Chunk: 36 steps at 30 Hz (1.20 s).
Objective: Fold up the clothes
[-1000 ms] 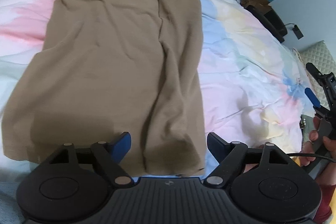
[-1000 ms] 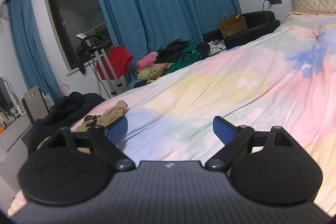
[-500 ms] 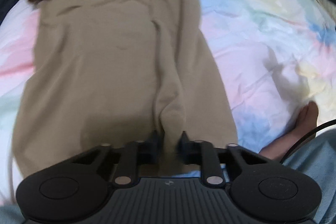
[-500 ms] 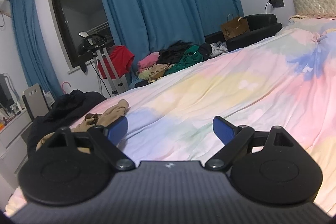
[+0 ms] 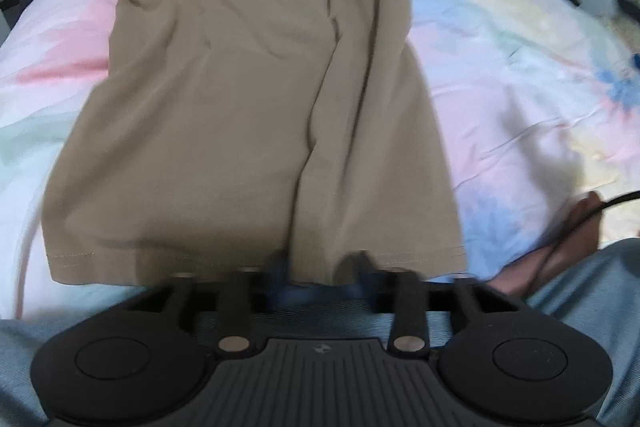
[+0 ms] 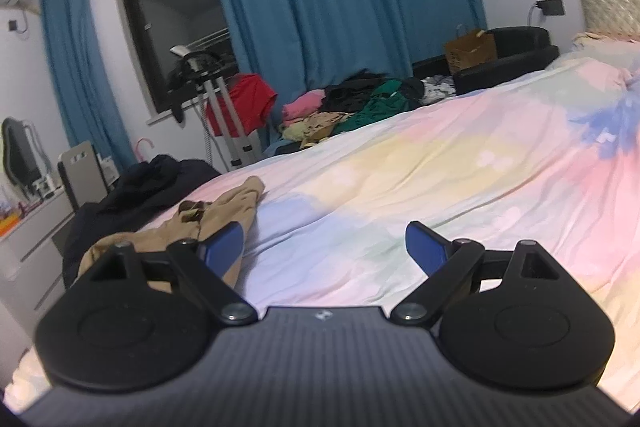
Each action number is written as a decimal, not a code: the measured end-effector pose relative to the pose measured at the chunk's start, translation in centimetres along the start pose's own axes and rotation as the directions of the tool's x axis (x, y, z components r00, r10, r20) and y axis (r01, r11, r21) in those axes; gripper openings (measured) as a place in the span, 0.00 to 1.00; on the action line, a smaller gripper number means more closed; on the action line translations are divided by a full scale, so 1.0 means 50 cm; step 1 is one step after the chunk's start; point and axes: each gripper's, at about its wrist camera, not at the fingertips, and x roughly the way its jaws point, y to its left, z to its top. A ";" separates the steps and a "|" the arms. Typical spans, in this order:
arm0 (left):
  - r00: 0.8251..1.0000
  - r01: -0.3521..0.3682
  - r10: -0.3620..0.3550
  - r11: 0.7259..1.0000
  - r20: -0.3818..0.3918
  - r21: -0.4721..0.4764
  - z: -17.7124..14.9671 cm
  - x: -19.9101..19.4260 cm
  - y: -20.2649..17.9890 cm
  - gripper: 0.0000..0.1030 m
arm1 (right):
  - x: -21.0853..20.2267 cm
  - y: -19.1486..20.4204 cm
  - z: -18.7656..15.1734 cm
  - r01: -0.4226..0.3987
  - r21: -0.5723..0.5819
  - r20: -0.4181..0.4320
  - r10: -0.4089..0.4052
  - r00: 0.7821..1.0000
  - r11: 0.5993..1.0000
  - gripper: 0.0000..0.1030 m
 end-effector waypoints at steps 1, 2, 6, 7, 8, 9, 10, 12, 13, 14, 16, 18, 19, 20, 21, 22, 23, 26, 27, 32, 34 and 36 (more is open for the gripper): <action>0.999 -0.011 0.010 1.000 0.041 0.018 0.000 -0.016 -0.004 0.64 | 0.000 0.006 -0.002 -0.012 -0.012 -0.001 0.012 1.000 1.000 0.87; 0.996 -0.032 0.028 0.999 0.088 0.037 0.000 -0.035 -0.008 0.71 | -0.001 0.012 -0.004 -0.024 -0.023 -0.003 0.024 1.000 0.999 0.87; 0.951 -0.131 0.104 0.989 0.291 0.074 0.031 -0.091 -0.042 0.87 | -0.003 0.037 -0.013 -0.067 -0.037 -0.009 0.067 0.998 0.997 0.87; 0.941 -0.131 0.099 0.988 0.322 0.078 0.042 -0.100 -0.049 0.89 | -0.003 0.043 -0.016 -0.078 -0.032 -0.013 0.077 0.997 0.996 0.87; 0.929 -0.137 0.100 0.987 0.357 0.079 0.055 -0.106 -0.058 0.93 | -0.003 0.048 -0.019 -0.084 -0.030 -0.013 0.084 0.996 0.996 0.87; 0.914 -0.147 0.105 0.986 0.391 0.079 0.067 -0.111 -0.067 0.95 | -0.006 0.053 -0.022 -0.084 -0.036 -0.007 0.084 0.996 0.996 0.87; 0.898 -0.158 0.113 0.985 0.425 0.071 0.079 -0.117 -0.074 0.98 | -0.008 0.057 -0.024 -0.077 -0.041 0.002 0.077 0.997 0.996 0.87; 0.871 -0.159 0.117 0.986 0.477 0.049 0.107 -0.127 -0.087 1.00 | -0.013 0.062 -0.026 -0.060 -0.049 0.020 0.061 0.998 0.997 0.87; 0.865 -0.140 0.103 0.989 0.491 0.040 0.126 -0.130 -0.093 1.00 | -0.016 0.065 -0.027 -0.051 -0.053 0.029 0.053 0.998 0.997 0.87; 0.862 -0.125 0.088 0.991 0.500 0.041 0.146 -0.131 -0.097 1.00 | -0.017 0.064 -0.028 -0.053 -0.049 0.029 0.055 0.998 0.997 0.87; 0.845 -0.139 0.090 0.989 0.527 0.054 0.186 -0.130 -0.114 1.00 | -0.018 0.059 -0.030 -0.064 -0.035 0.025 0.065 0.998 0.997 0.87; 0.824 -0.162 0.100 0.985 0.557 0.063 0.221 -0.127 -0.128 1.00 | -0.019 0.054 -0.032 -0.074 -0.021 0.021 0.074 0.997 0.997 0.87; 0.812 -0.172 0.106 0.983 0.574 0.063 0.234 -0.126 -0.130 1.00 | -0.017 0.053 -0.034 -0.073 -0.023 0.019 0.074 0.997 0.997 0.87; 0.800 -0.182 0.111 0.981 0.589 0.063 0.247 -0.126 -0.132 1.00 | -0.009 0.057 -0.034 -0.077 -0.030 0.013 0.077 0.997 0.997 0.87; 0.788 -0.192 0.116 0.979 0.605 0.062 0.259 -0.125 -0.134 1.00 | 0.003 0.062 -0.033 -0.089 -0.035 0.000 0.089 0.996 0.995 0.87; 0.779 -0.196 0.124 0.979 0.615 0.051 0.268 -0.127 -0.128 1.00 | 0.023 0.073 -0.028 -0.112 -0.043 -0.022 0.111 0.994 0.993 0.87; 0.773 -0.195 0.133 0.980 0.621 0.033 0.274 -0.127 -0.115 1.00 | 0.045 0.085 -0.022 -0.136 -0.051 -0.047 0.134 0.990 0.989 0.87; 0.774 -0.172 0.154 0.985 0.614 -0.030 0.289 -0.121 -0.056 1.00 | 0.134 0.135 -0.012 -0.211 -0.061 -0.119 0.202 0.972 0.976 0.87; 0.777 -0.162 0.160 0.985 0.609 -0.052 0.293 -0.117 -0.036 1.00 | 0.168 0.155 -0.010 -0.235 -0.061 -0.143 0.225 0.964 0.970 0.86; 0.779 -0.169 0.212 0.977 0.590 -0.128 0.306 -0.075 0.062 1.00 | 0.344 0.254 -0.010 -0.343 -0.069 -0.253 0.316 0.914 0.937 0.80; 0.789 -0.160 0.223 0.974 0.572 -0.159 0.312 -0.058 0.096 1.00 | 0.420 0.291 -0.030 -0.360 -0.111 -0.277 0.319 0.906 0.926 0.79; 0.802 -0.141 0.221 0.973 0.554 -0.185 0.317 -0.041 0.126 1.00 | 0.497 0.317 -0.059 -0.339 -0.147 -0.311 0.282 0.908 0.929 0.68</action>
